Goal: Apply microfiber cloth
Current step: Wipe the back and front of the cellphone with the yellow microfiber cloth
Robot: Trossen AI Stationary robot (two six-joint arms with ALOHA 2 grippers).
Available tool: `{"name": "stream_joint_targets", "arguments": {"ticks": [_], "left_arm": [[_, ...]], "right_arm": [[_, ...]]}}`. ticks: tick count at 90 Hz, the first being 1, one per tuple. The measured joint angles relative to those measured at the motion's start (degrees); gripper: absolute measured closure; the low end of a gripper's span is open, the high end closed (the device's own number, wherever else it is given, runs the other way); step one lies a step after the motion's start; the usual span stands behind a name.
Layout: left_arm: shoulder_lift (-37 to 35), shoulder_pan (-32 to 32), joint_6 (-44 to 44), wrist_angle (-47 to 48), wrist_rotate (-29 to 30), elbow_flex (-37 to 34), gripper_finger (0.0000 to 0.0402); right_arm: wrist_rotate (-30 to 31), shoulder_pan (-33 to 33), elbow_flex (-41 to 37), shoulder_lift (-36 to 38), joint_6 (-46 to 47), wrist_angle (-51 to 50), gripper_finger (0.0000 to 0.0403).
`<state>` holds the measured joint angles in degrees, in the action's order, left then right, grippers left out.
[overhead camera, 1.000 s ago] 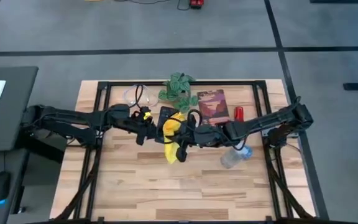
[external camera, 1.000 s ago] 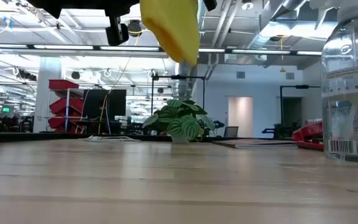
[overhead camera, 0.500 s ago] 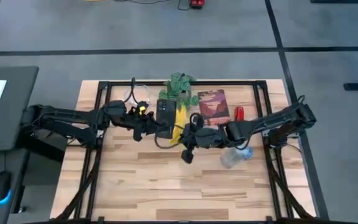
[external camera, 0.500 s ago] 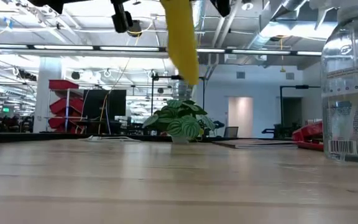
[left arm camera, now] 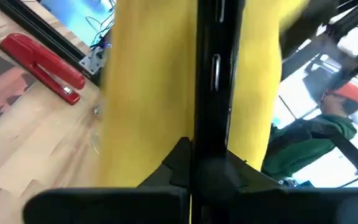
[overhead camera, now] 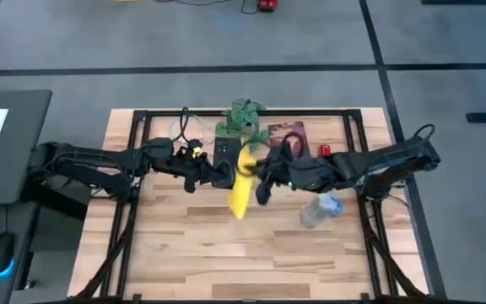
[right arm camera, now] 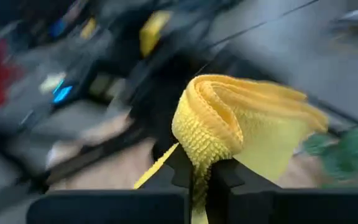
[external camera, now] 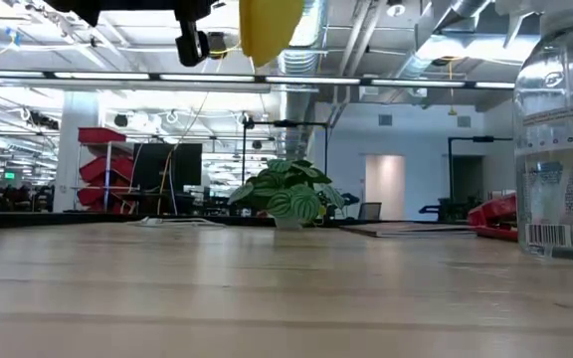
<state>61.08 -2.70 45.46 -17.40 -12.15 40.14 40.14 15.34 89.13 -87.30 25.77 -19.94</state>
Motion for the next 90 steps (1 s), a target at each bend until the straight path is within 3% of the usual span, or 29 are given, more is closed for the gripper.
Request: {"name": "stream_joint_targets", "arguments": {"ticks": [7,29,55,77,90], "left_arm": [[0.0,0.02,0.58,-0.02,0.41,0.0,0.0398],[0.06,0.0,0.3,0.69,1.15,1.23,0.0398],[0.15,0.04,-1.3,2.03,0.52,2.75,0.0398],[0.22,-0.02,-1.7,2.39,1.8,2.97,0.0398],[0.07,-0.07,-2.02,2.45,2.02,3.01,0.0398]], "right_arm": [[-0.41,-0.45,0.08,-0.85,-3.33,2.17,0.0403],[-11.4,-2.8,0.13,-7.45,-6.18,2.11,0.0403],[-11.57,-1.56,0.21,-10.35,-4.78,5.59,0.0403],[-12.46,-1.45,0.15,-8.11,-2.88,-4.38,0.0403],[-10.36,-2.45,-0.06,-7.33,-4.71,-2.58,0.0403]]}}
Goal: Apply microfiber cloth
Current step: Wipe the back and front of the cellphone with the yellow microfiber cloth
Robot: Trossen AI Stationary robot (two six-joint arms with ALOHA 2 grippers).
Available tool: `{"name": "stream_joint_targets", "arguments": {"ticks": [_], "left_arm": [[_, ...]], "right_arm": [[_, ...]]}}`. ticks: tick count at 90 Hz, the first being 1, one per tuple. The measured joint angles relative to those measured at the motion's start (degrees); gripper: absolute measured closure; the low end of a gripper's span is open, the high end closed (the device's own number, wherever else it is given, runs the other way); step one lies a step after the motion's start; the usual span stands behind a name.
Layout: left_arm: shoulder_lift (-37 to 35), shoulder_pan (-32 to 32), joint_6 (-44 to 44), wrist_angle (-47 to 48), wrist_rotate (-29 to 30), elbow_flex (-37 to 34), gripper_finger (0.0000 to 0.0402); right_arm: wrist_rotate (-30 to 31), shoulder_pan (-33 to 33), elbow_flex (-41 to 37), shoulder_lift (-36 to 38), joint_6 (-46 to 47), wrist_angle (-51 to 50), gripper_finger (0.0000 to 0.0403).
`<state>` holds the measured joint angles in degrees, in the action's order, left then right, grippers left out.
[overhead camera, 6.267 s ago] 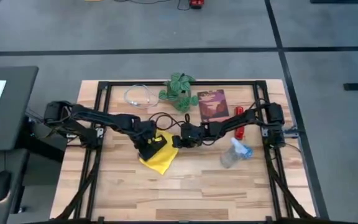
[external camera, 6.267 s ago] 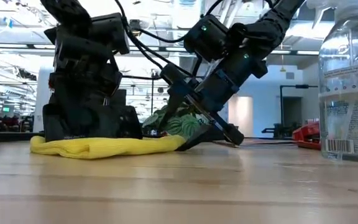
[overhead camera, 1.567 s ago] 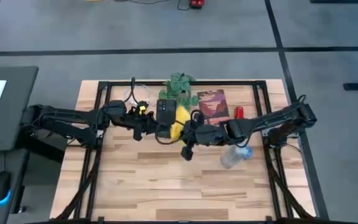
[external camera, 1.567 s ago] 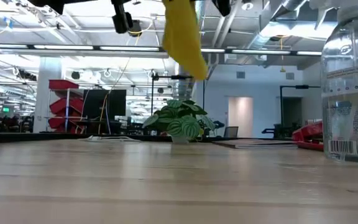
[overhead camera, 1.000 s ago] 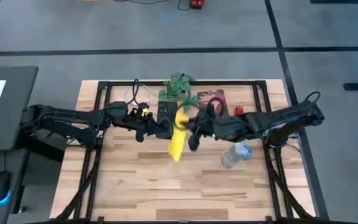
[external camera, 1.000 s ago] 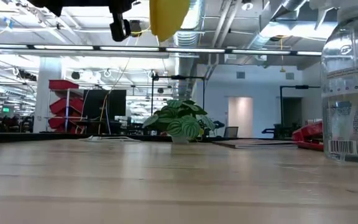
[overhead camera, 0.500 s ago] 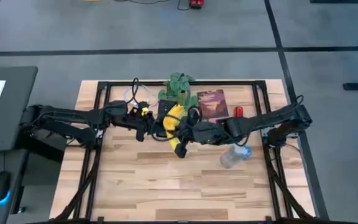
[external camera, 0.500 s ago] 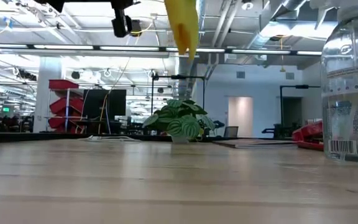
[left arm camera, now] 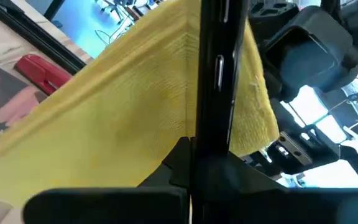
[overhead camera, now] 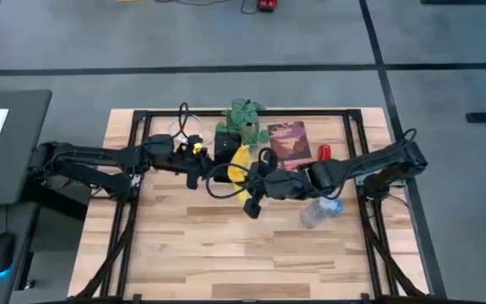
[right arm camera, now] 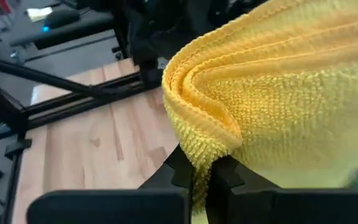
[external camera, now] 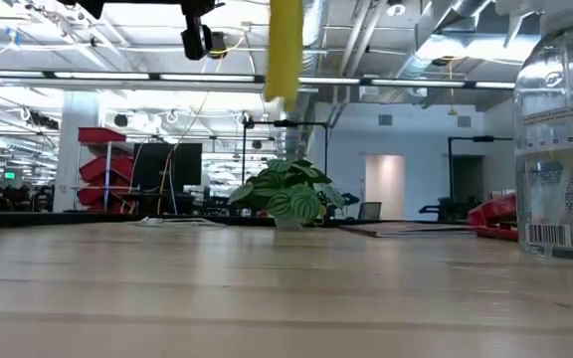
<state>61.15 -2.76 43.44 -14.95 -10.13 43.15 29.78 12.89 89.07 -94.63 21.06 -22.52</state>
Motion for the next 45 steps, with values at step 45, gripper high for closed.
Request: {"name": "stream_joint_targets", "arguments": {"ticks": [45], "left_arm": [[0.23,1.79,-0.78,7.85,1.4,0.12,0.0398]], "right_arm": [[-8.42,-6.79,0.1,-0.82,-7.19,12.18,0.0403]]}}
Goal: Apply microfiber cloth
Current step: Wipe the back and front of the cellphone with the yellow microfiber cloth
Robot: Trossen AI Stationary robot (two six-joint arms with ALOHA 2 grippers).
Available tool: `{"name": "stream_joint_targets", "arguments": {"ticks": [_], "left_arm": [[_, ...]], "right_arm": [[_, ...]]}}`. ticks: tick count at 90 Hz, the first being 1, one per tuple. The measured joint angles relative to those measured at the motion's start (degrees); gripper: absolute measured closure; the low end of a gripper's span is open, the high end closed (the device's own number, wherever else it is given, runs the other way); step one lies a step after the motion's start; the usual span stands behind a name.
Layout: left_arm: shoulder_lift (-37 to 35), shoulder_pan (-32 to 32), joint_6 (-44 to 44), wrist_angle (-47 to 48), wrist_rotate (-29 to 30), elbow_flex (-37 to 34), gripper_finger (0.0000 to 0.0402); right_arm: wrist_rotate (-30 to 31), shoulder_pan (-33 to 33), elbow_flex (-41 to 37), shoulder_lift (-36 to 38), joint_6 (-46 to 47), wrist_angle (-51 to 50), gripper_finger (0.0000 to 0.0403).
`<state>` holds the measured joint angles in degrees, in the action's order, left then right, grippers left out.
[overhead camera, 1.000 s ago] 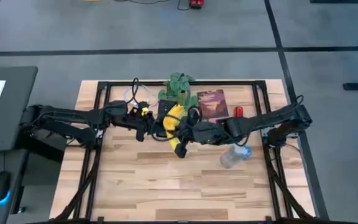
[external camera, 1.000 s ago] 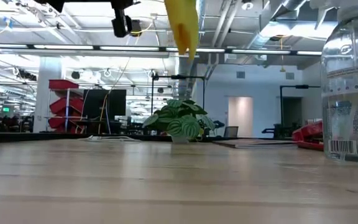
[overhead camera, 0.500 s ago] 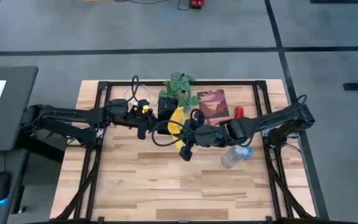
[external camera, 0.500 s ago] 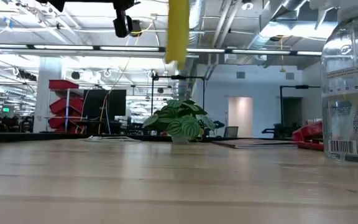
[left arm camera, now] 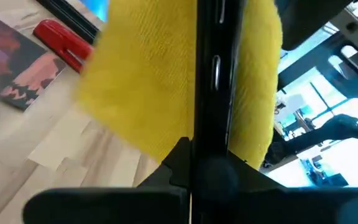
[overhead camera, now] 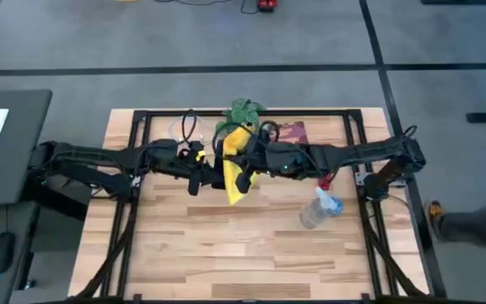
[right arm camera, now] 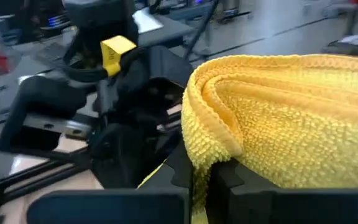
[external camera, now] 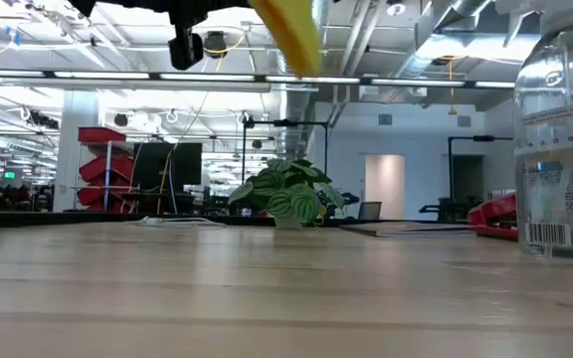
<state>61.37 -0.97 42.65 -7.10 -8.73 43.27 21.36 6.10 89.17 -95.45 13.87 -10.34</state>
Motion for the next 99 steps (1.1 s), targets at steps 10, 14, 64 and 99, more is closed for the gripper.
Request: {"name": "stream_joint_targets", "arguments": {"ticks": [10,14,64,99], "left_arm": [[0.1,-0.04,0.04,0.75,0.3,-0.11,0.0398],[0.16,-0.04,-0.08,0.8,0.5,-0.11,0.0398],[0.17,1.98,-1.42,4.21,0.47,-0.15,0.0398],[0.14,2.03,-2.01,3.52,1.99,-0.15,0.0398]], "right_arm": [[-3.21,-0.32,0.04,-2.42,-1.38,-0.12,0.0403],[-4.27,-0.28,0.04,-3.12,-1.53,-0.09,0.0403],[-1.61,-2.85,0.08,-1.11,-0.39,1.76,0.0403],[-3.65,-0.32,-0.05,-3.88,-2.25,0.18,0.0403]]}}
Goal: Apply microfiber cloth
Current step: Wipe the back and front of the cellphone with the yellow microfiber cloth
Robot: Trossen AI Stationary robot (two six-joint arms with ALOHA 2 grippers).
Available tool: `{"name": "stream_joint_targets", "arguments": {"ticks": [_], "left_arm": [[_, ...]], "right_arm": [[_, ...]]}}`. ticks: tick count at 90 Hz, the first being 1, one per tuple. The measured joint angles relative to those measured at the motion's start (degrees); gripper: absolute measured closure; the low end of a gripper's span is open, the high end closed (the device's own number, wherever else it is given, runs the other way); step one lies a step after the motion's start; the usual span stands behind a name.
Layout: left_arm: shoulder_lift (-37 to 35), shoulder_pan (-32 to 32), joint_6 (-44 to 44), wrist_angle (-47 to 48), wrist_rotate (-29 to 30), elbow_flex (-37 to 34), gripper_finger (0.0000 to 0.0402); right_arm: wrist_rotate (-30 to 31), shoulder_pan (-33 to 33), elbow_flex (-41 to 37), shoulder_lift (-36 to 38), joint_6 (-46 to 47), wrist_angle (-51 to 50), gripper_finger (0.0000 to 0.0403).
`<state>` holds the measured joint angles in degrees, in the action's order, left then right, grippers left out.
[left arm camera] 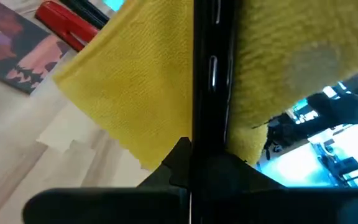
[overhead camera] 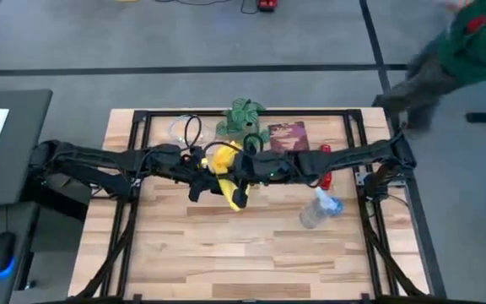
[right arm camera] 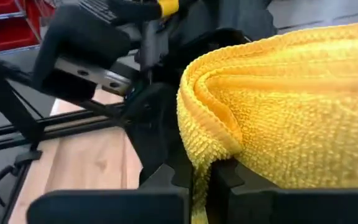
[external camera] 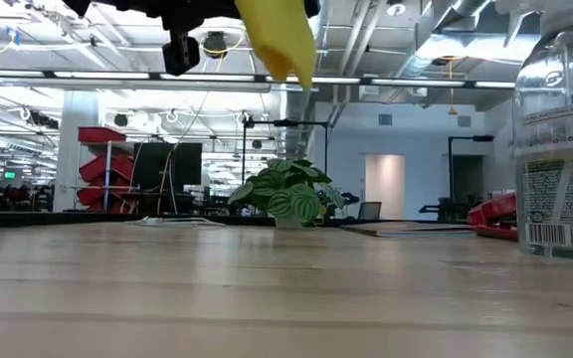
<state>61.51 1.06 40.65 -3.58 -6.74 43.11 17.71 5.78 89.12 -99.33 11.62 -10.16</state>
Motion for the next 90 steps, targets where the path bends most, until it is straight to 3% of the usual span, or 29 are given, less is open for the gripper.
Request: {"name": "stream_joint_targets", "arguments": {"ticks": [10,18,26,40,56,90], "left_arm": [[-0.02,0.08,0.42,0.07,0.76,0.0,0.0398],[-0.02,0.2,0.7,-0.15,0.21,0.01,0.0398],[-0.02,0.23,0.69,-0.42,-0.35,0.0,0.0398],[0.0,0.44,0.16,-0.24,-1.07,0.0,0.0398],[0.02,0.39,0.08,-0.35,-0.68,0.0,0.0398],[-0.05,1.09,0.74,0.0,1.07,0.02,0.0398]], "right_arm": [[9.02,-0.07,0.0,0.91,0.01,0.91,0.0403],[12.37,-0.09,0.0,2.16,-0.05,2.7,0.0403],[10.7,0.11,0.09,2.86,-0.07,2.43,0.0403],[2.68,1.59,0.11,1.88,0.62,-2.38,0.0403],[-0.75,3.03,0.04,-0.49,1.87,-4.08,0.0403],[8.68,-0.71,0.08,-0.24,4.22,6.7,0.0403]]}}
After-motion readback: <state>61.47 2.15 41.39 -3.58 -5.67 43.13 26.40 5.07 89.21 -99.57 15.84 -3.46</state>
